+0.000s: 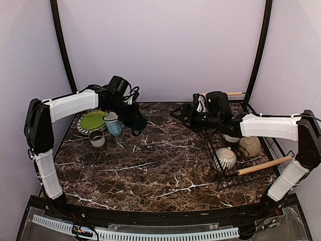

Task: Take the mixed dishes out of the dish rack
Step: Place the cup at the center of the board.

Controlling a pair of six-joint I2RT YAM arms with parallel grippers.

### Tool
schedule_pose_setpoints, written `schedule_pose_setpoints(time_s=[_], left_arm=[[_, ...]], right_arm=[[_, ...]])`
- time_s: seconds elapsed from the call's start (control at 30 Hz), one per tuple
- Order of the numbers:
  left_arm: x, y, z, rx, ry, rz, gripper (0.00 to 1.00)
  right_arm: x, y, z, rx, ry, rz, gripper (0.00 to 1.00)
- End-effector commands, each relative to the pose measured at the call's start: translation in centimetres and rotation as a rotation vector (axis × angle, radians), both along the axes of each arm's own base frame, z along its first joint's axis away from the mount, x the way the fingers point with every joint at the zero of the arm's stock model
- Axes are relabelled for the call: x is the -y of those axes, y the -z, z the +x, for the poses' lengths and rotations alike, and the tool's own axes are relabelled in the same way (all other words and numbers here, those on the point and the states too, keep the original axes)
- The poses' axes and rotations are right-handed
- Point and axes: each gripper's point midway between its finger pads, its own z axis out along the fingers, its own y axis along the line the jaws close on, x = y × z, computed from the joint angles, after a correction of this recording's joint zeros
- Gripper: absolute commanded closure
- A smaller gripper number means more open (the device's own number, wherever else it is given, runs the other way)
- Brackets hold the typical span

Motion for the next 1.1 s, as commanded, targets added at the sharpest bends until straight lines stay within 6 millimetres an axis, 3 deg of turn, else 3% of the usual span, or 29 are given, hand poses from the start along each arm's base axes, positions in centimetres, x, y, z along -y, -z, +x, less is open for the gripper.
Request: schedule_pose_setpoints(time_s=[0.0, 0.17, 0.37, 0.6, 0.77, 1.07], left_arm=[[-2.8, 3.4, -1.1, -0.072, 0.011, 0.265, 0.99], [-3.3, 5.0, -0.7, -0.088, 0.019, 0.334, 0.99], [-3.7, 7.3, -0.5, -0.13, 0.039, 0.406, 0.99], [-3.9, 7.6, -0.5, -0.133, 0.047, 0.43, 0.91], [-3.8, 7.7, -0.6, -0.138, 0.055, 0.426, 0.77], [-3.5, 6.5, -0.9, -0.131, 0.067, 0.413, 0.59]], right_arm=[[0.2, 1.1, 0.1, -0.03, 0.01, -0.01, 0.08], [-0.1, 0.9, 0.2, -0.029, 0.003, -0.013, 0.08], [1.2, -0.3, 0.4, 0.014, 0.045, -0.062, 0.07], [3.8, -2.1, 0.2, 0.074, 0.093, -0.164, 0.07], [7.8, -3.3, -0.3, 0.106, 0.162, -0.276, 0.06], [19.7, -1.6, -1.4, -0.036, 0.357, -0.512, 0.01]])
